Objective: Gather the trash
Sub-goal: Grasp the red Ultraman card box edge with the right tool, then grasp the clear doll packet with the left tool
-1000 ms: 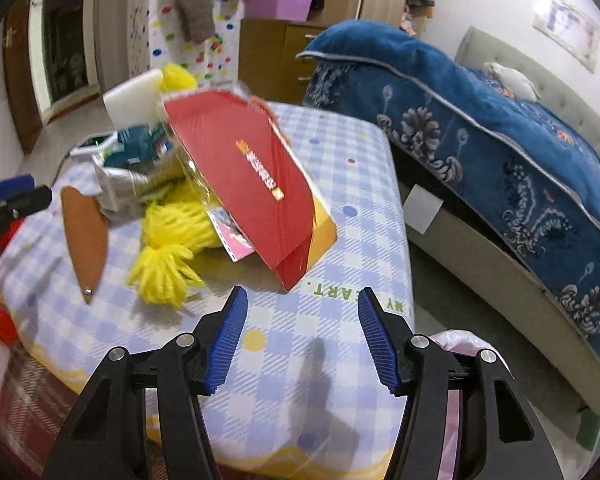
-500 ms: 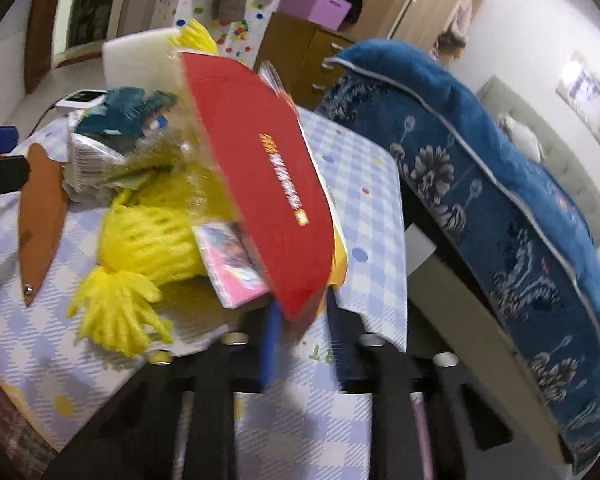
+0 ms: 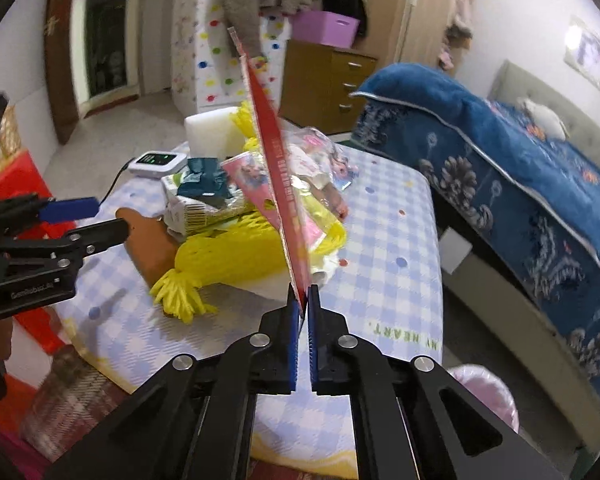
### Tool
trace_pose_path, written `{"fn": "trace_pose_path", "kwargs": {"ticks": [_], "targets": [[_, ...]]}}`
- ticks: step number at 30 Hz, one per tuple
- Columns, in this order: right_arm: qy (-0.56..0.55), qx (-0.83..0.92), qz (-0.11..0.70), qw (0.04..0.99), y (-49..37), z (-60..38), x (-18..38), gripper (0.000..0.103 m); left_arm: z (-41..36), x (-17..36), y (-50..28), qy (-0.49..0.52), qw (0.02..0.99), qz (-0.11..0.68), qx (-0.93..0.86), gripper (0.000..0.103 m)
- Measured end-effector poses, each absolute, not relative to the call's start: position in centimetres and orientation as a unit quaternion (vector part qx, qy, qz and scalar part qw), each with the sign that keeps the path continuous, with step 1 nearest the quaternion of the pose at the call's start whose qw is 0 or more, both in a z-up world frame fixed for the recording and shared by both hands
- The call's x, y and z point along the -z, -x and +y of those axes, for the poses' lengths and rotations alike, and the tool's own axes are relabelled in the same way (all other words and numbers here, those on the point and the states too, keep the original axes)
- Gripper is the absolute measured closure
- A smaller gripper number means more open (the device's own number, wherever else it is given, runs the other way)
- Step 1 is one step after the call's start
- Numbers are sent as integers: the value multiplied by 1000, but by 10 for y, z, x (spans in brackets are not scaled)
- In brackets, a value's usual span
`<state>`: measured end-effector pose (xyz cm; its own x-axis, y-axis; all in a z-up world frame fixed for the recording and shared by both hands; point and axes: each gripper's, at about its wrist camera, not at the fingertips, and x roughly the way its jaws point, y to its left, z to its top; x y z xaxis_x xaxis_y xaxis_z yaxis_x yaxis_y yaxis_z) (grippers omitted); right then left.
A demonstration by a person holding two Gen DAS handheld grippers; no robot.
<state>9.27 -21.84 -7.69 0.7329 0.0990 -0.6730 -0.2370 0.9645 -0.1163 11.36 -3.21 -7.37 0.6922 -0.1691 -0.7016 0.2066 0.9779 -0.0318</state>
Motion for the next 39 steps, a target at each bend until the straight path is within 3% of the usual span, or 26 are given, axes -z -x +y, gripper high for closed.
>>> {"fn": "trace_pose_path", "kwargs": {"ticks": [12, 21, 31, 33, 39], "targets": [[40, -29, 359, 932, -82, -259, 80, 102, -58, 58, -119, -13, 913, 377, 152, 46], [23, -1, 353, 935, -87, -288, 79, 102, -102, 41, -165, -11, 908, 378, 178, 47], [7, 4, 366, 931, -101, -313, 95, 102, -123, 69, -229, 13, 878, 445, 175, 50], [6, 3, 368, 930, -103, -314, 98, 102, -120, 76, -233, 29, 871, 457, 177, 55], [1, -1, 369, 930, -103, -315, 98, 102, -124, 78, -230, 44, 867, 456, 195, 87]]}}
